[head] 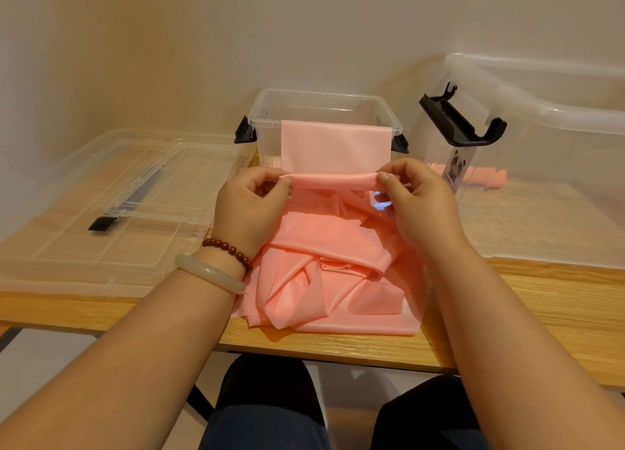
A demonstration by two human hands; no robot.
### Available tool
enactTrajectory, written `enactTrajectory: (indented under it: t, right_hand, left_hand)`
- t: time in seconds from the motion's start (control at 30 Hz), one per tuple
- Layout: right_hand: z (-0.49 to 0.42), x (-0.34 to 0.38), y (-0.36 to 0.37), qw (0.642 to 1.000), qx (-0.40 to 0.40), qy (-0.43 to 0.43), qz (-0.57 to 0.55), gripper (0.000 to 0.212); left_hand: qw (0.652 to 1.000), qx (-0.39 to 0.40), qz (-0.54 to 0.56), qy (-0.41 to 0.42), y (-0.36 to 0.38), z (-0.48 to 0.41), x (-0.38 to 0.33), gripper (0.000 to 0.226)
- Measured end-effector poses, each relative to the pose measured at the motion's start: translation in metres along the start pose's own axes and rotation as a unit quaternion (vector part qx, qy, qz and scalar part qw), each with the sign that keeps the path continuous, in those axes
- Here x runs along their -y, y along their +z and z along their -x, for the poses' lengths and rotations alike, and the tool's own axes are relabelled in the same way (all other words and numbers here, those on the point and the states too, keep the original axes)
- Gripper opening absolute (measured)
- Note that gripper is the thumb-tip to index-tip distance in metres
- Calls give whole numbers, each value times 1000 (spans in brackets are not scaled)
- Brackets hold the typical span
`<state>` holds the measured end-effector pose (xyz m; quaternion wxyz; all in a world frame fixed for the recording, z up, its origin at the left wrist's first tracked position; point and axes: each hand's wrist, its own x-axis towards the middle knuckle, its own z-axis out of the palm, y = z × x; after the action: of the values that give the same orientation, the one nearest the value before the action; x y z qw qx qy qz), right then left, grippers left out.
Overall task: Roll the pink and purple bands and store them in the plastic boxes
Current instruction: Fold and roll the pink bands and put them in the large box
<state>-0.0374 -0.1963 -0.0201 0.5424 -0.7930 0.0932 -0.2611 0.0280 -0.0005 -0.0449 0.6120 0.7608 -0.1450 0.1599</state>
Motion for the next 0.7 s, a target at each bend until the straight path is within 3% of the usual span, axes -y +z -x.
enactTrajectory:
  t: [0.1,0.23,0.4,0.7]
  right_hand:
    - [2,-7,3,999,-24,-32,35,26]
    - [2,-14,5,997,-30,-35,59,11]
    - [4,-16,4,999,-25,-31,20,15]
    - [2,-13,2,997,-68,-33,3,10]
  left_hand:
    - [1000,14,22,-11,2,0,2,10]
    - [998,24,48,-22,4,-1,3,11]
    - [997,21,71,-23,3,-1,2,22]
    - [997,40,31,-53,3,2,1,21]
